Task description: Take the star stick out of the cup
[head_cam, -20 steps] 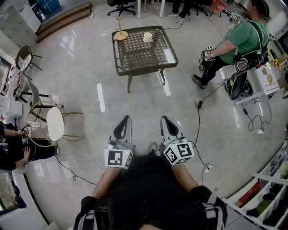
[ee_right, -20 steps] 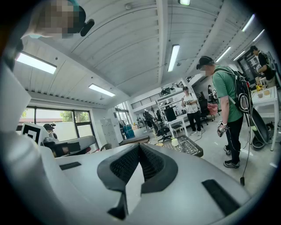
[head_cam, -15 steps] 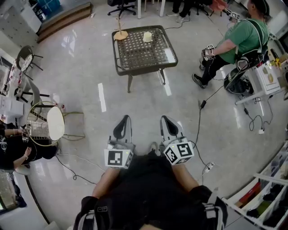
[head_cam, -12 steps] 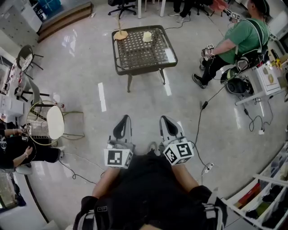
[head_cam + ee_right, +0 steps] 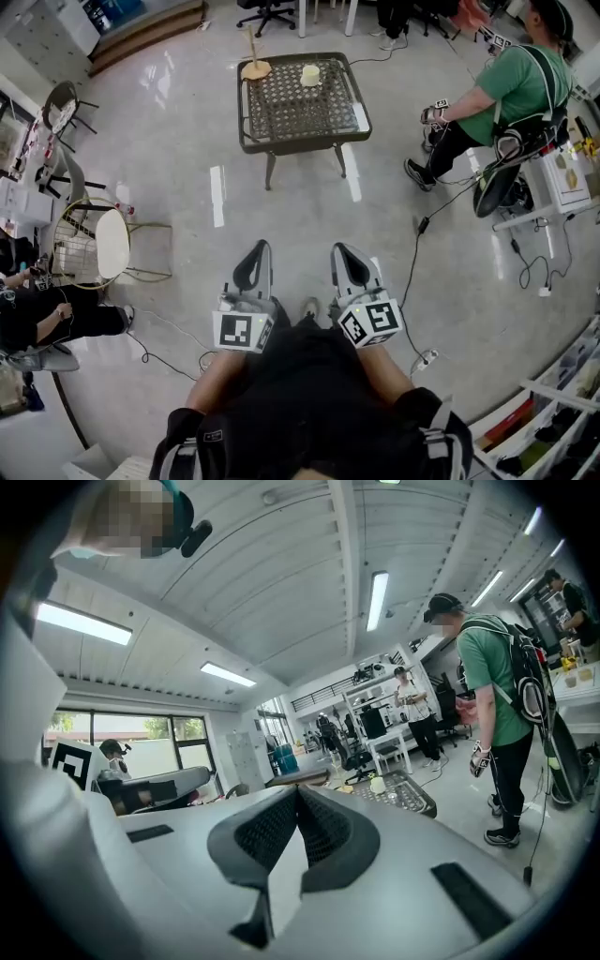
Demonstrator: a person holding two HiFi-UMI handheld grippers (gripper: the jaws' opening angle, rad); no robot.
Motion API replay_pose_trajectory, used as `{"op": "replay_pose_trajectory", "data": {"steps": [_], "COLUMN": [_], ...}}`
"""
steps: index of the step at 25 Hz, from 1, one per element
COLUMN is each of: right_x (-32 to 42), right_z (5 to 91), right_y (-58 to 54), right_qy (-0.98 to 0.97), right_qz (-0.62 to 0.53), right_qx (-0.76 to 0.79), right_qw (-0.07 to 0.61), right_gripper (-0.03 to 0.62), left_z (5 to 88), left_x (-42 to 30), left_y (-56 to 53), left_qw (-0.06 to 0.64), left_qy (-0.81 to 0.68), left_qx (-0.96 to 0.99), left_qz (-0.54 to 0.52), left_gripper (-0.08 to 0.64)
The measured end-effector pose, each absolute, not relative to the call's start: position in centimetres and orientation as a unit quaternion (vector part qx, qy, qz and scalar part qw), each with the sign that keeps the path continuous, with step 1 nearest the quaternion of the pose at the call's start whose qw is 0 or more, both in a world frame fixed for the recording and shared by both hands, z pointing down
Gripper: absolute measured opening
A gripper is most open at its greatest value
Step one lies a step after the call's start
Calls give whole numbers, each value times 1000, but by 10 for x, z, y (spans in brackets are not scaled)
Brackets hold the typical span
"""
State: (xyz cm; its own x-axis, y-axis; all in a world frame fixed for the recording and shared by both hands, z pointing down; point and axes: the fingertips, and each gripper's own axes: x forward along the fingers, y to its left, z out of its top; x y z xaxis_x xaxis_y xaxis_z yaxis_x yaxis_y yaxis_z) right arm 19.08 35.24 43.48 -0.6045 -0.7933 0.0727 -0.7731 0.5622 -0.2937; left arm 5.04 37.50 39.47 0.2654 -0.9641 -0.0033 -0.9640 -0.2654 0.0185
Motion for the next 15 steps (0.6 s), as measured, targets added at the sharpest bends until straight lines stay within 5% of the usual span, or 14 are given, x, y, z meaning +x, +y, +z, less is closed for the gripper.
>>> {"op": "replay_pose_trajectory", "data": {"steps": [15], "right_x": [174], "right_z": [454], "right_y": [239], "right_qy": [884], "right_qz": [-157], "right_qx": [-439], "right_qw": [26], "right_gripper": [9], "left_z": [421], "left_x": [36], "left_y": [264], "left_qw": [22], "left_qy": [-606], "left_qx": [795], "left_qz": [-8], "left_gripper": [11]}}
